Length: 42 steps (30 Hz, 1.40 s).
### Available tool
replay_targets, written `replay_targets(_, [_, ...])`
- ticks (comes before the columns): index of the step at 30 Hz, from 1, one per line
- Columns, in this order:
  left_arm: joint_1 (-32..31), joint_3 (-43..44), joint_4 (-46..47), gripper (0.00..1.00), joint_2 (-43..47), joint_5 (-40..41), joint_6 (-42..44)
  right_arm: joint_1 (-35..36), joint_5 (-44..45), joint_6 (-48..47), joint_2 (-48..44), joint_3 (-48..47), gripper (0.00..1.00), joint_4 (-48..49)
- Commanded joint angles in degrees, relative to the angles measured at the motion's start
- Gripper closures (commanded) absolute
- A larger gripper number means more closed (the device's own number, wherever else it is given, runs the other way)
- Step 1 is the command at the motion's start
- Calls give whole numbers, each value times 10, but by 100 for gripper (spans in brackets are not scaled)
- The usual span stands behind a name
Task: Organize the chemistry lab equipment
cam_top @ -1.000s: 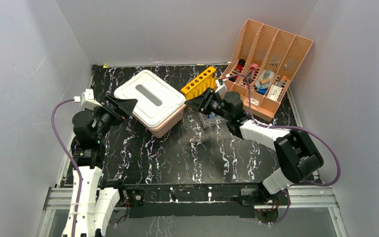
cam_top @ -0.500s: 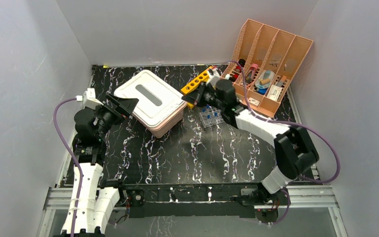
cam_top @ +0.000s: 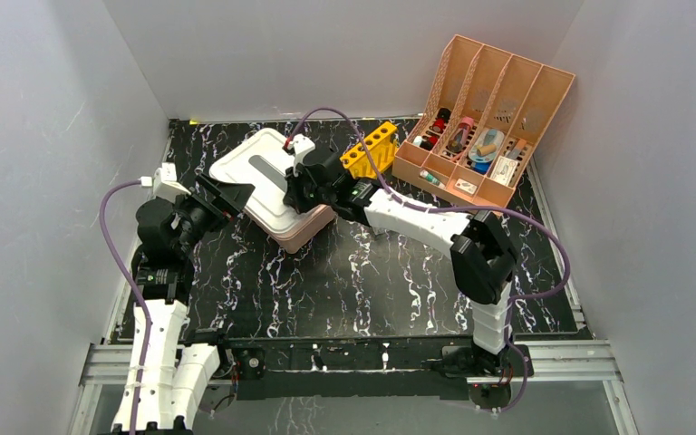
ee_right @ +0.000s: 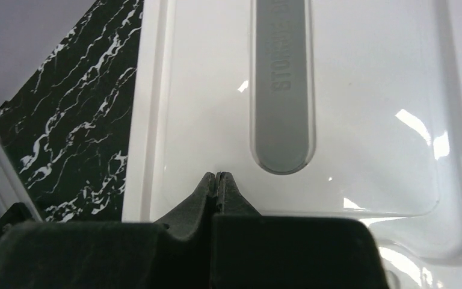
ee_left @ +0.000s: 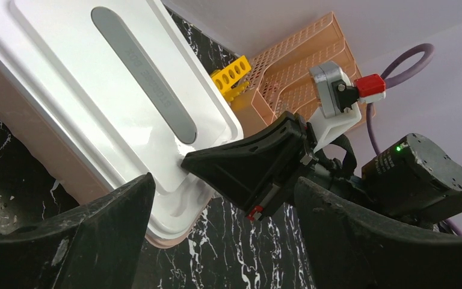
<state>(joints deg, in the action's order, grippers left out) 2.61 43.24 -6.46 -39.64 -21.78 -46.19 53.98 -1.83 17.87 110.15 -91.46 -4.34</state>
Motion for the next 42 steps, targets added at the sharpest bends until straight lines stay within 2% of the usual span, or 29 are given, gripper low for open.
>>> replay_targets(1, [-1, 12, 0, 16, 4, -4, 10, -3, 64, -47, -9, -5, 100, -59])
replay_targets(13, [-1, 0, 11, 15, 4, -11, 1, -3, 105, -44, -86, 101, 100, -46])
replay_targets(20, [-1, -4, 19, 15, 1, -15, -5, -3, 112, -40, -100, 131, 100, -43])
replay_targets(31, [-2, -14, 29, 16, -6, -14, -16, -3, 37, -38, -150, 113, 100, 66])
replay_targets(39, [-2, -19, 40, 16, -40, -8, -34, -3, 30, -46, -108, 115, 100, 138])
replay_targets(42, [-1, -17, 42, 16, -57, 5, -38, -3, 35, -49, -70, 120, 100, 135])
